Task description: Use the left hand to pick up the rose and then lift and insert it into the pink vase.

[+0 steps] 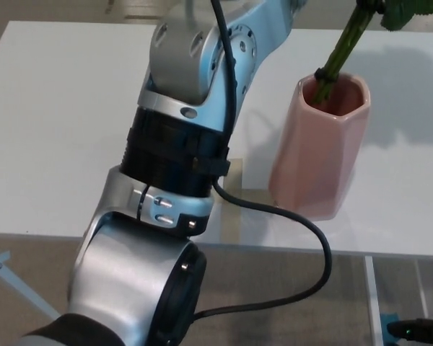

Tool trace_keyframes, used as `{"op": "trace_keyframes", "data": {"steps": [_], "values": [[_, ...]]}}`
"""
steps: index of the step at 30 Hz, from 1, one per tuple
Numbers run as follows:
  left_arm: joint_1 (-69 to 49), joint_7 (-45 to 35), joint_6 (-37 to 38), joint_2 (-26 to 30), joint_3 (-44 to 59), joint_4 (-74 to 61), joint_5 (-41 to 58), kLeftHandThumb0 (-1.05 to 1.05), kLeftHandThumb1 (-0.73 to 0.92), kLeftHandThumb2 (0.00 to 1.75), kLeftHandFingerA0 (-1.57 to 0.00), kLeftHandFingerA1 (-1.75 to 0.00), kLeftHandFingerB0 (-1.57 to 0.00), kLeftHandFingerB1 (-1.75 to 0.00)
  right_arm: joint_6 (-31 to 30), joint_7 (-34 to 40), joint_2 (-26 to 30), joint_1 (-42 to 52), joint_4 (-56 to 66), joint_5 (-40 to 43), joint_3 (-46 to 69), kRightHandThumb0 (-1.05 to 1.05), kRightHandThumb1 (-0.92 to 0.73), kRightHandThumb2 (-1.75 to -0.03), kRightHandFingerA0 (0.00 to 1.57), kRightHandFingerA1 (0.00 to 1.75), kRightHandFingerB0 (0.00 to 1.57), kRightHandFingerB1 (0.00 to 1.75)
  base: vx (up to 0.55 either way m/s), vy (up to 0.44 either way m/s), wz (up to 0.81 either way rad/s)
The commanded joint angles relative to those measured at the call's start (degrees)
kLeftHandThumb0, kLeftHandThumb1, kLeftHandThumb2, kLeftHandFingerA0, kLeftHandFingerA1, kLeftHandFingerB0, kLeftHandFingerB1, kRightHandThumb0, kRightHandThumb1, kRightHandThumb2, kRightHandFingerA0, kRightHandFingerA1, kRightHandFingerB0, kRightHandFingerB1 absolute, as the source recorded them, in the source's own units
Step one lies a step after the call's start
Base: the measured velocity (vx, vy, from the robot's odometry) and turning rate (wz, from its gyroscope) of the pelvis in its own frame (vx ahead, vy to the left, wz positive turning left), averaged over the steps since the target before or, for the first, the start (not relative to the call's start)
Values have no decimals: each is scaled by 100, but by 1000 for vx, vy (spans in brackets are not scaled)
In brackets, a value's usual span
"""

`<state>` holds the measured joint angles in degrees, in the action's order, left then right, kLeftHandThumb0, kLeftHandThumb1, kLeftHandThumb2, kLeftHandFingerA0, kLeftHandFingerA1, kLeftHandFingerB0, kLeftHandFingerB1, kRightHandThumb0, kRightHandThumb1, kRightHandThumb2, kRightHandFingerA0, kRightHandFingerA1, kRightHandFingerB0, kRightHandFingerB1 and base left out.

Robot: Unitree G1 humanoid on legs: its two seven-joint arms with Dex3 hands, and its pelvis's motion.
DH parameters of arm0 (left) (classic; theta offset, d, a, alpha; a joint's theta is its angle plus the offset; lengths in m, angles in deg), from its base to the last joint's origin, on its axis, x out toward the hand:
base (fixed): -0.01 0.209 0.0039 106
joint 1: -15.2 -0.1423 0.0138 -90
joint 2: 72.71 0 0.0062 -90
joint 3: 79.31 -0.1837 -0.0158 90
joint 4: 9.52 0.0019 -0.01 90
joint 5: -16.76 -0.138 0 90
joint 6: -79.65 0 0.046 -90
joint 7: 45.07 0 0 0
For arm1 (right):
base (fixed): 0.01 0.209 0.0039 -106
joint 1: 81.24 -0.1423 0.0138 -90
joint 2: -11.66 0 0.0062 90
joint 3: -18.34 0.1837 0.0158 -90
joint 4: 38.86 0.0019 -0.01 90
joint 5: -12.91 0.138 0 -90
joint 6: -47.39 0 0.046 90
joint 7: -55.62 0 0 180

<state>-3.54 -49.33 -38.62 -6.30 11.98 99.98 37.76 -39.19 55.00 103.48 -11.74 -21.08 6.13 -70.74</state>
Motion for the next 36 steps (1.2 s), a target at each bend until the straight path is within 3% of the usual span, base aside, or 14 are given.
{"op": "trace_keyframes", "data": {"steps": [1, 36], "values": [[-109, -34, 210, -327, -53, 57, -35, -17, 87, 67, -95, -135, -87, -78, -46, -65, 6, 23, -13, -8, 9, -36, -66, -60, 59, 41, 55, 39, 0, 0, 0], [-561, 117, -25, -694, -161, -105, 284, -18, 85, 67, -95, -136, -88, -76, -54, -67, -8, -39, -4, -22, -20, -36, -66, -60, 59, 41, 54, 39, 0, 0, 0]]}}
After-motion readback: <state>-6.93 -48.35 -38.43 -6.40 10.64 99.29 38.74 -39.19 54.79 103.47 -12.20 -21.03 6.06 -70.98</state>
